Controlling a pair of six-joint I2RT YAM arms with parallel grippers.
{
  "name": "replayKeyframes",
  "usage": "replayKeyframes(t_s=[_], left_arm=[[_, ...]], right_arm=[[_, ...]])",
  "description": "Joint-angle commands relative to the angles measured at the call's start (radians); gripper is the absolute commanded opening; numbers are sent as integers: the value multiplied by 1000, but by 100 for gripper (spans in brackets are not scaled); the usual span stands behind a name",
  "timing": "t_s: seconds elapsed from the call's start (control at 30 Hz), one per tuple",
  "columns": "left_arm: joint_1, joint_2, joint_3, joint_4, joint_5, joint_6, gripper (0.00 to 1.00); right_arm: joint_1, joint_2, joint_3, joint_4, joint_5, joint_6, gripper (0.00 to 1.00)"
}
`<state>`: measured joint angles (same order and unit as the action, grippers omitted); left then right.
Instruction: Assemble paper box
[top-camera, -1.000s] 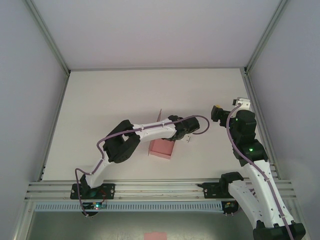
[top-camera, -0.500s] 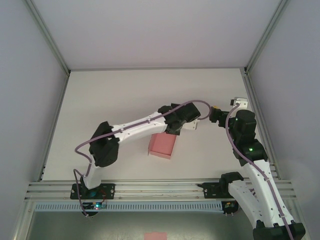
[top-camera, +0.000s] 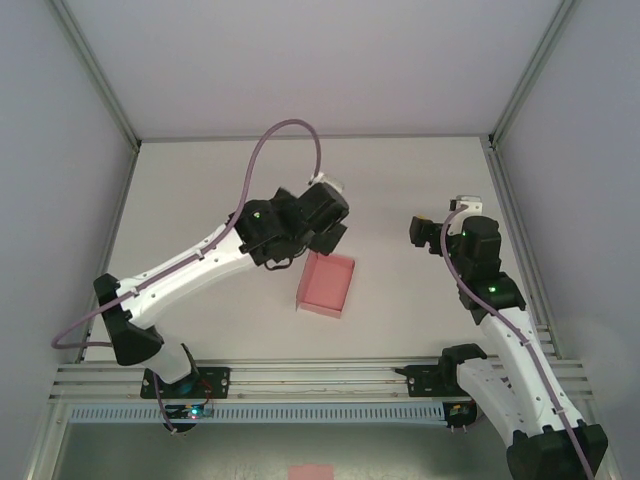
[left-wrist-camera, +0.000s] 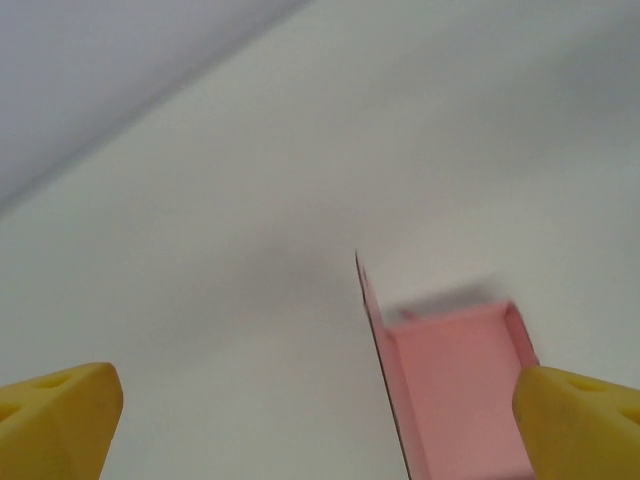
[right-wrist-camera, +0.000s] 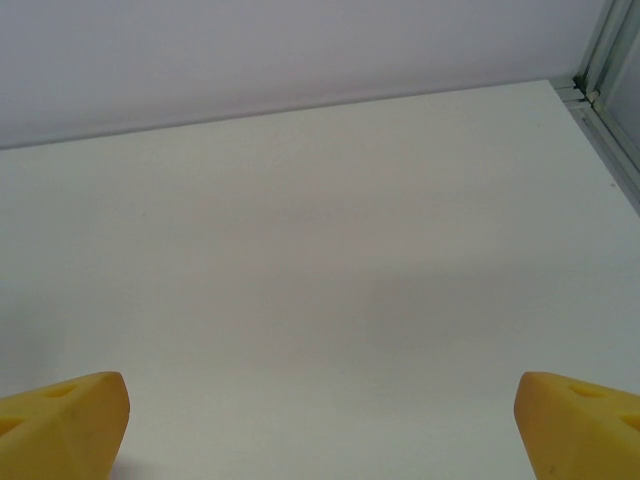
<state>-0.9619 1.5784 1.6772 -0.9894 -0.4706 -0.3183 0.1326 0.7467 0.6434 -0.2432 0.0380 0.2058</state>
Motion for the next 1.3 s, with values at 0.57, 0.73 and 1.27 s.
replayKeyframes(t_s=[0.57, 0.73, 1.27], left_arm=[[109, 138, -54, -21, 400, 137, 0], [132, 135, -101, 71, 495, 633, 0], [288, 477, 348, -368, 888, 1350, 7]], right_arm=[[-7, -23, -49, 24, 2, -19, 98], [-9, -17, -57, 39, -44, -41, 98], [-7, -12, -196, 246, -530, -267, 98]])
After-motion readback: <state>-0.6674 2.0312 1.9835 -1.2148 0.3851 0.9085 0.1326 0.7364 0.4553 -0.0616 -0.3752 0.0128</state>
